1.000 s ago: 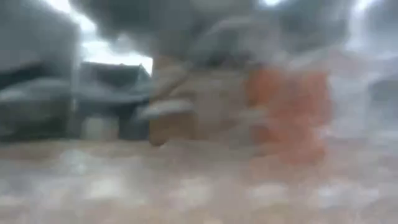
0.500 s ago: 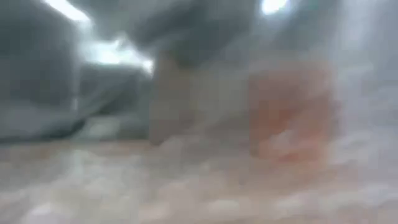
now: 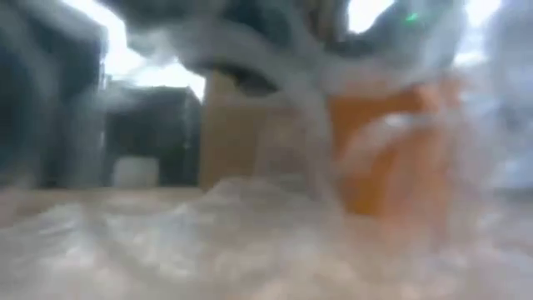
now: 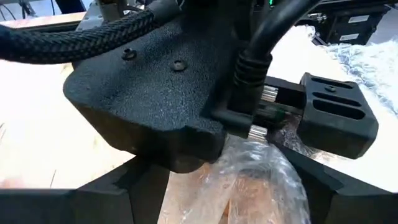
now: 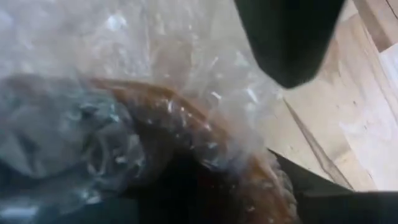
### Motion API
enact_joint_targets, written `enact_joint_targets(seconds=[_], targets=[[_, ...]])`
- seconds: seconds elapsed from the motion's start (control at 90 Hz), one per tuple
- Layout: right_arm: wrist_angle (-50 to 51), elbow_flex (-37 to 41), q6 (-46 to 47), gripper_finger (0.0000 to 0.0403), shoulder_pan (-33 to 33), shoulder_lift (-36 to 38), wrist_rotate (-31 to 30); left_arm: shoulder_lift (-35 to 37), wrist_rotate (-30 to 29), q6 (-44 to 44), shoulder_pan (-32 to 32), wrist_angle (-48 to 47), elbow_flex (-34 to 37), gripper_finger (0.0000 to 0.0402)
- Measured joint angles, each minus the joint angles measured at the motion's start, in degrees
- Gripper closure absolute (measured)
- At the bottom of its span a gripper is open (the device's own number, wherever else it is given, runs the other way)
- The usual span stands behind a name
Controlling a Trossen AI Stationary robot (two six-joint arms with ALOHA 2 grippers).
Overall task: Wrap mug
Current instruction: Wrap the orange mug with transparent bubble wrap
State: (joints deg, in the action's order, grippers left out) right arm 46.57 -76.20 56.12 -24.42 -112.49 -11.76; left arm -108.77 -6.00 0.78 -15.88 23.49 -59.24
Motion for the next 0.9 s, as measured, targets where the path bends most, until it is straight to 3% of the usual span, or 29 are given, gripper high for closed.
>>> enact_joint_targets(seconds=[0.089, 0.167, 0.244, 0.356, 0.522, 0.644, 0.9], targets=[[-0.3, 0.0, -0.2, 0.0218, 0.0, 0.0, 0.2, 0.0, 0.0, 0.0, 0.0, -0.1, 0.0, 0.0164], [-1.1, 0.0, -1.0, 0.0223, 0.1, -0.2, 0.4, 0.0, 0.1, 0.0, 0.0, -0.1, 0.0, 0.0164], [-1.5, 0.0, -1.8, 0.0266, 0.1, -0.2, 0.9, 0.0, 0.1, -0.1, 0.0, -0.1, 0.0, 0.0164], [-2.5, 0.1, -3.3, 0.0369, 0.4, -0.2, 1.5, 0.0, 0.2, -0.4, 0.0, -0.1, 0.0, 0.0164], [-3.3, 0.0, -3.0, 0.0383, 0.4, -0.1, 2.5, 0.1, 0.4, -0.7, 0.0, -0.2, 0.0, 0.0164], [-3.6, 0.0, -1.3, 0.0359, 0.3, -0.1, 2.1, 0.1, 0.4, -0.4, 0.0, -0.2, 0.0, 0.0164], [-2.6, 0.5, -1.3, 0.0233, 0.3, 3.3, 1.7, 0.1, 0.7, -0.2, 0.0, 0.0, 0.0, 0.0164]])
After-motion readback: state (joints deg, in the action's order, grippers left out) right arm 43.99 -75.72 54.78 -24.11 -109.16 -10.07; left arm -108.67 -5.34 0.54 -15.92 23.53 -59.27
